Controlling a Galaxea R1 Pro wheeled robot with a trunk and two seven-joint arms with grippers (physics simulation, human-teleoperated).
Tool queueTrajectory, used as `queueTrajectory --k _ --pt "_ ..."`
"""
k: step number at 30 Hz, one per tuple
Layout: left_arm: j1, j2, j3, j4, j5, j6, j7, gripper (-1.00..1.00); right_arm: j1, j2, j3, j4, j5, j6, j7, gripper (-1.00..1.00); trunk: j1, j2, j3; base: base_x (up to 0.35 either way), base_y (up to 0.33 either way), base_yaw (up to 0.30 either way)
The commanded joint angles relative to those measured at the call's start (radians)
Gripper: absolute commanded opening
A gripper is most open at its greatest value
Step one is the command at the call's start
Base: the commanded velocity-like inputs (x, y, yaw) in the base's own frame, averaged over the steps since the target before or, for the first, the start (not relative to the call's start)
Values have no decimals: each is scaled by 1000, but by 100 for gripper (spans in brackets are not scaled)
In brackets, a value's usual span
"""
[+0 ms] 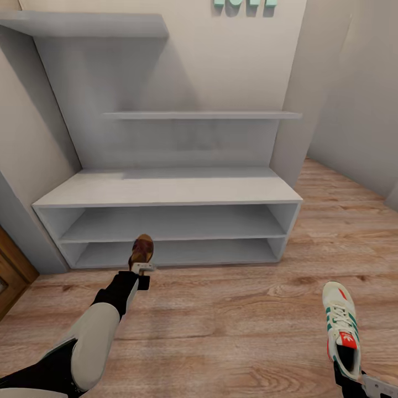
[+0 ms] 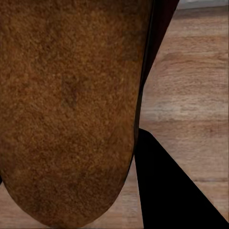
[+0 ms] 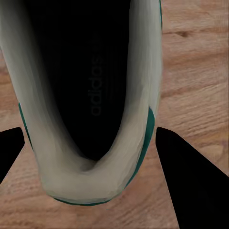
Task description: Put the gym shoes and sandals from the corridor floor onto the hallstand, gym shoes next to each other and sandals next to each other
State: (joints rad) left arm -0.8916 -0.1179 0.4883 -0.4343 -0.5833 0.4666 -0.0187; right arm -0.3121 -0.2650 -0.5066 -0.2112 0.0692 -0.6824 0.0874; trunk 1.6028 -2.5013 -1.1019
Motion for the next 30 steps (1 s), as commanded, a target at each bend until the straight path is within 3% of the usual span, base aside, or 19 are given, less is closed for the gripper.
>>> queueTrajectory --k 1,15,30 --pt "0 -1 6 -7 -7 4 -4 -100 -1 -1 -9 1 6 -3 6 -100 0 0 -1 322 -28 0" --pt "-1 -1 6 -17 -8 4 -4 -100 -1 -1 -9 1 6 -3 6 -100 0 0 -1 337 -104 0" --pt "-1 2 6 -17 -8 4 -4 -100 -1 -2 -9 1 6 -3 6 -100 0 0 -1 340 -7 0"
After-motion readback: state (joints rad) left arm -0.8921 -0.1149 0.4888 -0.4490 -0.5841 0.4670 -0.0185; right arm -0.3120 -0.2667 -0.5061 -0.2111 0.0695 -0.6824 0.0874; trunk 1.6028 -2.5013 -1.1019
